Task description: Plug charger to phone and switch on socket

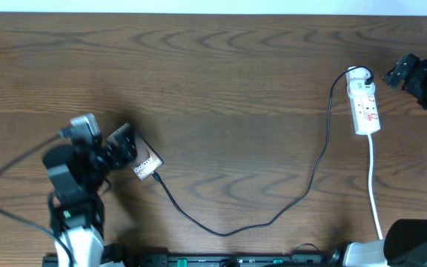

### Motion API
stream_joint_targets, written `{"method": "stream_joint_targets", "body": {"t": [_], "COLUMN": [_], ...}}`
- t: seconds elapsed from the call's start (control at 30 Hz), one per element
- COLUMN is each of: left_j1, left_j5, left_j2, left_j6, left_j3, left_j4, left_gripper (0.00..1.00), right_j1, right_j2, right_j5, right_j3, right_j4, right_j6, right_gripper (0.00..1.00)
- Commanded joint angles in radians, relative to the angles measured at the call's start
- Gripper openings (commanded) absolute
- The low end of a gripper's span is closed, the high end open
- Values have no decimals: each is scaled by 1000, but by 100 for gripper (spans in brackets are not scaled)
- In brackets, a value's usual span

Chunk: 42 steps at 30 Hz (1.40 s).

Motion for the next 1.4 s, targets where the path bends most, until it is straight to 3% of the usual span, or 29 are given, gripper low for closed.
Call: {"method": "stream_joint_targets", "body": {"t": [0.0,0.17,0.43,0.73,1.37], "left_j1": [-66,-183,-291,-290,-290], "left_j5": [-51,-188,-228,-347,-411], "left_j2": [-173,-342,-522,-792,-833], "left_j6": [8,39,284,288,288], "left_j3": [-206,-360,-364,-364,-364], "left_j4": [218,386,249,-97,-105], "left_gripper": [92,92,92,92,92], "right_j1": [-3,-3,-3,-3,-3], "right_j2": [-10,-10,-10,-10,-10], "right_j5": [0,0,0,0,0], "right_j3": [2,2,2,2,2], "right_j4": [-1,-1,-1,-1,-1], "right_j6": [11,11,11,11,11], "right_gripper": [99,99,99,99,99]}}
